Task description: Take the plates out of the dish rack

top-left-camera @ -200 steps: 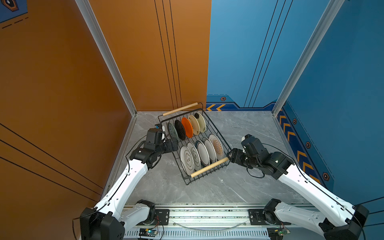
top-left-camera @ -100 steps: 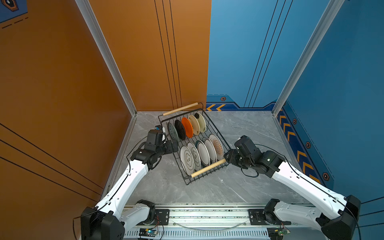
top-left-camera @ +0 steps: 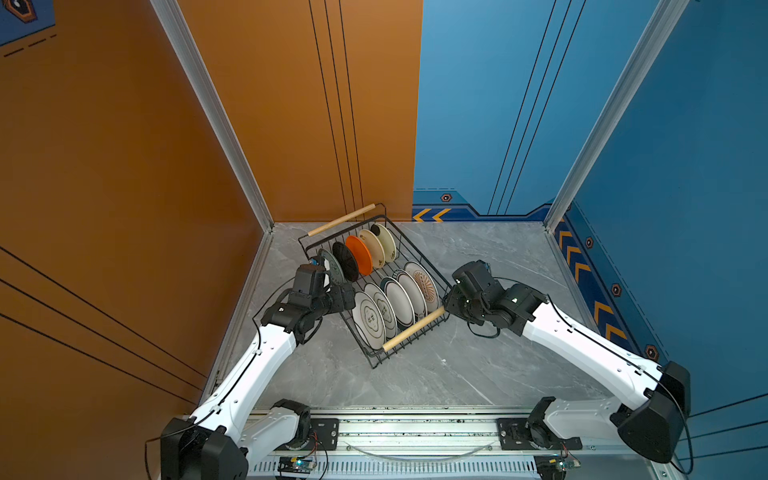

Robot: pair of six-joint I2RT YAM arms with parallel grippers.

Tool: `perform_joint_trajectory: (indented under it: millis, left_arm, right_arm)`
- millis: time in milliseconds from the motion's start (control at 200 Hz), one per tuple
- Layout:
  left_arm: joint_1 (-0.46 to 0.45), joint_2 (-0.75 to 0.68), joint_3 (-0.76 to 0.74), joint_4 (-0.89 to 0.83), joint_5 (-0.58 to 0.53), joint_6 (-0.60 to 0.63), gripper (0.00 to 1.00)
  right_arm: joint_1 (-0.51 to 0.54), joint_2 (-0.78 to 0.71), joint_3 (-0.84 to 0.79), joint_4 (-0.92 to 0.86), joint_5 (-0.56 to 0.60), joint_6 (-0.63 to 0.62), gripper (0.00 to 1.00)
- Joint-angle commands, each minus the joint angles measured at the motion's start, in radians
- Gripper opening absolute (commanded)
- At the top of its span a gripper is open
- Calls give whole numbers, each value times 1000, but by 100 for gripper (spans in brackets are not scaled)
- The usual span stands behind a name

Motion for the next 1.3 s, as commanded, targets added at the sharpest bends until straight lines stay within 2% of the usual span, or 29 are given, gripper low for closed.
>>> perform_joint_trajectory:
  millis: [0,265,385,586,706,866,1081,1297]
  left_arm:
    - [12,-8,-12,5,-19,-13,98]
    - [26,23,7,7,7,-28,98]
    - [20,42,9,11,26,-40,98]
    - [15,62,19,18,38,-50,98]
    - [-9,82,38,19,36,-59,98]
    - [-63,108,64,29,13,-84,98]
    - [-115,122,89,13,-15,-101,98]
    - [-137,93,119,-62,-36,-79,98]
  right_arm:
    - [-17,85,52,-72,16,-127,27]
    - [-97,200,203,-131,31,-248,23]
    - [-139,253,276,-158,23,-313,16]
    - [-207,336,386,-180,2,-430,14]
    - [-239,387,443,-183,-19,-507,13]
    - [-259,422,501,-171,35,-565,13]
    - [-325,518,620,-216,-22,-632,11]
    - [-345,609,727,-240,-28,-808,12]
